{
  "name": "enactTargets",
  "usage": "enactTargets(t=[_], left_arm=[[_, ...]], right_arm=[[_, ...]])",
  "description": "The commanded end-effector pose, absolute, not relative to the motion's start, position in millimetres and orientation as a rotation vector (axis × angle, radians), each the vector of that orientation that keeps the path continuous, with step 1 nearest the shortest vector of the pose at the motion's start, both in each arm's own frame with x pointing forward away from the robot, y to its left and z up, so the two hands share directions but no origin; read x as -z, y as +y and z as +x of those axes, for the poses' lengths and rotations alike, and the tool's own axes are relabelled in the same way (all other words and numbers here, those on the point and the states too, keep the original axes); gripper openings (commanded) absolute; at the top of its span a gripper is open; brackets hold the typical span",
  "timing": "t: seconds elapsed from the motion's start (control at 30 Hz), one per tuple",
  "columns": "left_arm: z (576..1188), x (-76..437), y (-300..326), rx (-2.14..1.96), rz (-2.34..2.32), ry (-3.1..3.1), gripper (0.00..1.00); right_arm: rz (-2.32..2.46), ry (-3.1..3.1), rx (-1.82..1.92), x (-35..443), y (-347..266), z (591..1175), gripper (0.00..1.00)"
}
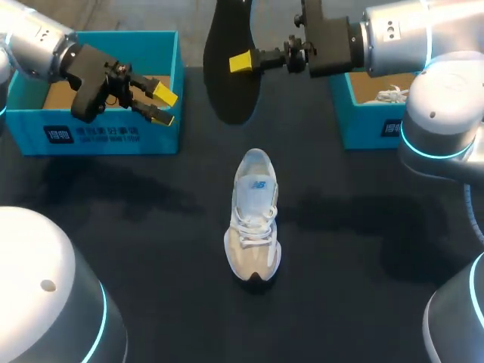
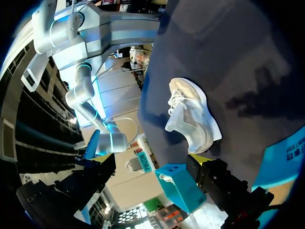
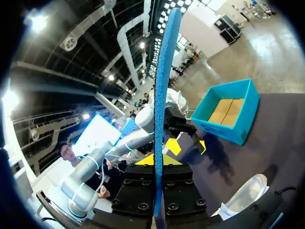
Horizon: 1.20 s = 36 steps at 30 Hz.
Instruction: Take the shoe out of the shoebox, open the shoe tongue, remove and reinsert the insole, then place the shoe into the shoebox
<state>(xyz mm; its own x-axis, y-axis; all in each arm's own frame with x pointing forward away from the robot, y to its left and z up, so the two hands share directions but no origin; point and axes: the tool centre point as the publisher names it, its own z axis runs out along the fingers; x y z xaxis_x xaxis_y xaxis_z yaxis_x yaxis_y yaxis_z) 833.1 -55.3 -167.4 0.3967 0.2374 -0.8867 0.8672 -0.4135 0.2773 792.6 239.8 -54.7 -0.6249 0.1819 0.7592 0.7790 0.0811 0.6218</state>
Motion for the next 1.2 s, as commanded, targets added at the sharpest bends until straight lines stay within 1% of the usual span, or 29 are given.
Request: enactTargets(t=[0.03, 0.33, 0.67, 1.2], left_arm=[[837.3, 169.9, -51.4, 0.989, 1.918, 0.983, 1.0], [851.4, 181.0, -45.5, 0.842, 1.945, 1.05, 1.0], [850.0, 198.0, -37.5, 0.847, 1.917, 1.099, 1.0], [850.0, 198.0, -37.5, 0.847, 1.917, 1.099, 1.0]], right_arm=[[-0.919, -1.878, 1.593, 53.1, 244.4, 796.3, 0.0], [-0.887, -1.904, 1.623, 54.3, 246.0, 796.9, 0.0], [-0.908, -1.919, 1.608, 53.1, 250.0, 799.9, 0.0], [-0.886, -1.917, 1.612, 53.2, 250.9, 799.7, 0.0]])
